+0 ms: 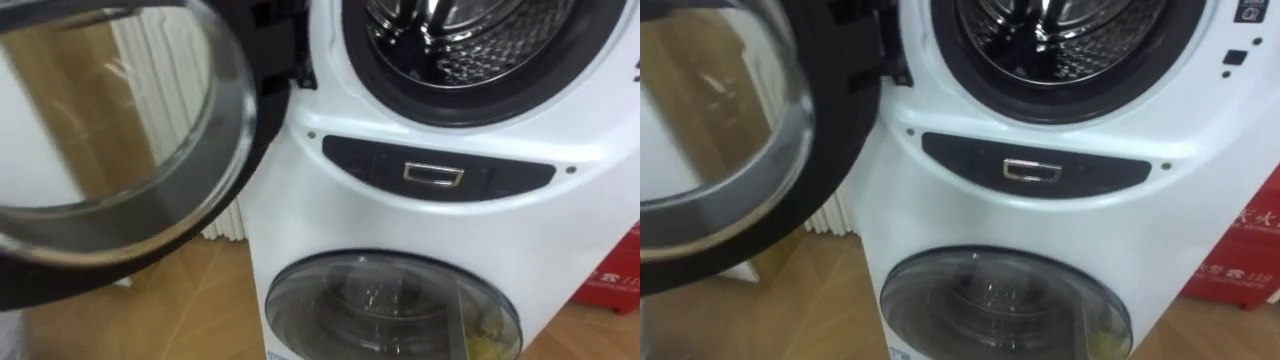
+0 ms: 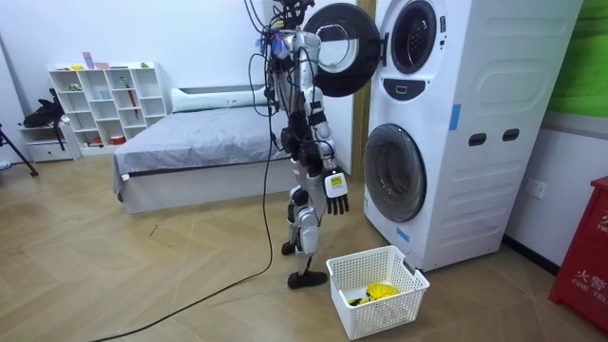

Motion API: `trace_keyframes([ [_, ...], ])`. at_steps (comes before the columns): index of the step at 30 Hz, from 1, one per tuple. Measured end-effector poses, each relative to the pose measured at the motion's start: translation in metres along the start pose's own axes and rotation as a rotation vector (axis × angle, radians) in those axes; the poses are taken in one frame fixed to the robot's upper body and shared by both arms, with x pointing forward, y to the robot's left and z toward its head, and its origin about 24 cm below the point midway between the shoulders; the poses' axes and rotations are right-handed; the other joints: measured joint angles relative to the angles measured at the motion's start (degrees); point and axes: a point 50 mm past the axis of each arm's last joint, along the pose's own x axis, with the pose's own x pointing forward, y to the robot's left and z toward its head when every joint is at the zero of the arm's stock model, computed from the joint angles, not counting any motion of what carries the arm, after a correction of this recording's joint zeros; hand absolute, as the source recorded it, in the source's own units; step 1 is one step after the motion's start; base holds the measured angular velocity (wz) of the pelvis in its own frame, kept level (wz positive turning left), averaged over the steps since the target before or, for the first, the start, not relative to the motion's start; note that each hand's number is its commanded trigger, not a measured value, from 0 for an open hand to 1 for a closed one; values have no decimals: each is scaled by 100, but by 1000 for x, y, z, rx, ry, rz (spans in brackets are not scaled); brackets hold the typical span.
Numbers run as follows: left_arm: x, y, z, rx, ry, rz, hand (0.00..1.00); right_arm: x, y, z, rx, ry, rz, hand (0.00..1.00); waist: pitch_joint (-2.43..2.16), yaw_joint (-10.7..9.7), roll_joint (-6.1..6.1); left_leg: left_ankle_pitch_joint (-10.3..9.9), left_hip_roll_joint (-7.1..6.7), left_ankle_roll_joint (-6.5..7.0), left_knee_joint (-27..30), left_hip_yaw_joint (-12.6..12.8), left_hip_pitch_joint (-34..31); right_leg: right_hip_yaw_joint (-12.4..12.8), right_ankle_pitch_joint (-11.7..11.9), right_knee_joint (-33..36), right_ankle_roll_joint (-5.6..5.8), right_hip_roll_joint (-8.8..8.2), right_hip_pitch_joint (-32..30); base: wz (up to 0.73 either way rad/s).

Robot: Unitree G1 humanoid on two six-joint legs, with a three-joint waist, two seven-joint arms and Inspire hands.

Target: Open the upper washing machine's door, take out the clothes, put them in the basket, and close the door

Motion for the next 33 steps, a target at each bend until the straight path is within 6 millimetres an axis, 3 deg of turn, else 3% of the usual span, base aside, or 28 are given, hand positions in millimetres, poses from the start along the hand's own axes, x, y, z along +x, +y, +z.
trace_keyframes([
  [3, -6, -5, -2, 5, 6, -59, 0, 0, 2, 0, -8, -1, 3, 0, -27, -3, -22, 49, -35, 33, 2, 3, -15, -58, 21, 10, 10, -44, -2, 2],
  [4, -12, -6, -3, 16, 9, -86, 0, 0, 1, 1, -23, -5, -4, 0, -75, -1, -16, 61, -67, 32, 3, 0, -68, -91, 25, 10, 15, -72, -41, 7],
  [5, -15, -7, -4, 20, 11, -101, 0, 0, 1, 3, -36, -10, -7, 0, -91, 1, -10, 74, -82, 44, 11, -4, -95, -96, 33, 8, 29, -84, -58, 8],
  [10, -38, -26, -8, 21, 15, -234, 0, 2, 5, 15, -134, -45, -9, 0, -103, 87, -5, 219, -107, 108, 12, 21, -242, -408, 154, 11, 54, -155, -148, 9],
  [14, -48, -37, -12, 54, 9, -325, 0, 2, 8, 24, -166, -70, -2, 0, -117, 90, -32, 355, -148, 120, -29, 193, -310, -443, 48, -14, 143, -272, -221, 5],
  [17, -60, -50, -15, 62, 7, -449, 0, 3, 16, 34, -197, -99, 22, 0, -112, 89, -30, 524, -178, 13, -167, 193, -288, -458, -2, -24, 154, -310, -254, 10],
  [21, -79, -70, -16, 49, -7, -650, 0, 4, 39, 55, -191, -182, 104, 0, -136, 46, -83, 685, -242, -184, -275, 142, -286, -753, -8, -41, 141, -501, -321, -5],
  [22, -88, -79, -16, 38, -21, -734, 0, 4, 43, 58, -176, -194, 129, 0, -97, 50, -64, 530, -250, -216, 220, -96, -391, -949, -6, 33, 137, -584, -372, -43],
  [23, -93, -82, -15, 37, -35, -771, 0, 4, 44, 60, -169, -198, 136, 0, -96, 69, 27, 237, -188, -162, 692, -278, -408, -1032, -7, 175, 137, -577, -420, -81],
  [24, -100, -93, -8, 19, -72, -855, 0, 4, 53, 70, -149, -230, 164, 0, -80, -8, 287, -352, -105, -46, 1185, -497, -585, -1006, -53, 666, 120, -490, -617, -82],
  [25, -105, -100, -4, 59, -120, -925, 0, 5, 67, 63, -148, -214, 210, 0, -163, -186, 128, -394, -140, 10, 1095, -489, -488, -823, -167, 866, 65, -467, -648, -56],
  [27, -115, -114, 3, 108, -199, -1026, 0, 5, 74, 56, -172, -188, 259, 0, -163, -567, -56, -350, -152, -44, 671, -382, -250, -677, -212, 805, 68, -385, -547, -5],
  [28, -123, -124, 9, 112, -245, -1096, 0, 5, 69, 55, -170, -184, 247, 0, -169, -645, -68, -281, -138, -78, 429, -209, -195, -592, -187, 638, 25, -302, -526, -11],
  [30, -134, -135, 22, 60, -322, -1199, 0, 6, 67, 55, -165, -189, 235, 0, -153, -750, -24, -81, -177, -58, 230, -110, -136, -433, -70, 206, -51, -157, -478, -39],
  [31, -144, -141, 28, 24, -360, -1264, 0, 6, 66, 56, -152, -193, 227, 0, -116, -764, -2, 53, -179, -42, 79, -57, -38, -382, -54, 108, -43, -127, -464, -54],
  [33, -152, -145, 30, -8, -367, -1302, 0, 6, 68, 55, -141, -196, 222, 0, -110, -827, 79, 246, -184, 53, -175, 26, 146, -376, -12, 68, -6, -107, -422, -56],
])
